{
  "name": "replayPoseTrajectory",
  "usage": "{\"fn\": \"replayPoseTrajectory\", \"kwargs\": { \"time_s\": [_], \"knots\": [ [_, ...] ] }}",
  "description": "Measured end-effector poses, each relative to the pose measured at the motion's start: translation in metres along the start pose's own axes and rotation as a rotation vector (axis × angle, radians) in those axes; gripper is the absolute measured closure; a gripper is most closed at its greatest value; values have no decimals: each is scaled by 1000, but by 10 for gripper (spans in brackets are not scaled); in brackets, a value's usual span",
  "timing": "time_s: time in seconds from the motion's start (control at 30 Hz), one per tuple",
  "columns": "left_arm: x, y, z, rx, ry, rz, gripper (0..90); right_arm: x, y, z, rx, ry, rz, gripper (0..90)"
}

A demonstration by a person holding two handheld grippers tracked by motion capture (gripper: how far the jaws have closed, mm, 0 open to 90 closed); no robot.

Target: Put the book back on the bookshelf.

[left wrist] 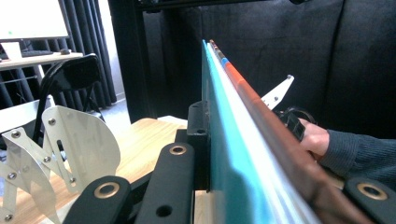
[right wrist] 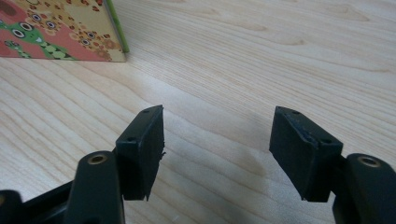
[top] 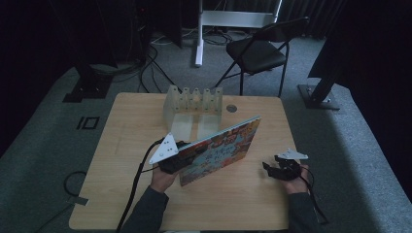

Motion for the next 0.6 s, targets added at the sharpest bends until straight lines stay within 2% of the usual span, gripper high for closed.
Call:
{"fn": "replayPoseTrajectory", "kwargs": {
  "time_s": [0.3,0.6],
  "knots": [
    [-1,-3,-4,-33,2,15,805,6,-5,2,15,19,19,318],
    [-2,-6,-9,-57,4,32,805,9,-6,5,28,40,13,273]
  ]
}}
Point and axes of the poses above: each handheld gripper's, and its own axes: z roughly forward along the jaws, x roughly out of its underside, y roughly to its left, the point moved 6 cm from there along z, roughly forward along the jaws, and after that the axes turned 12 degrees about -y, right-handed, at the moved point
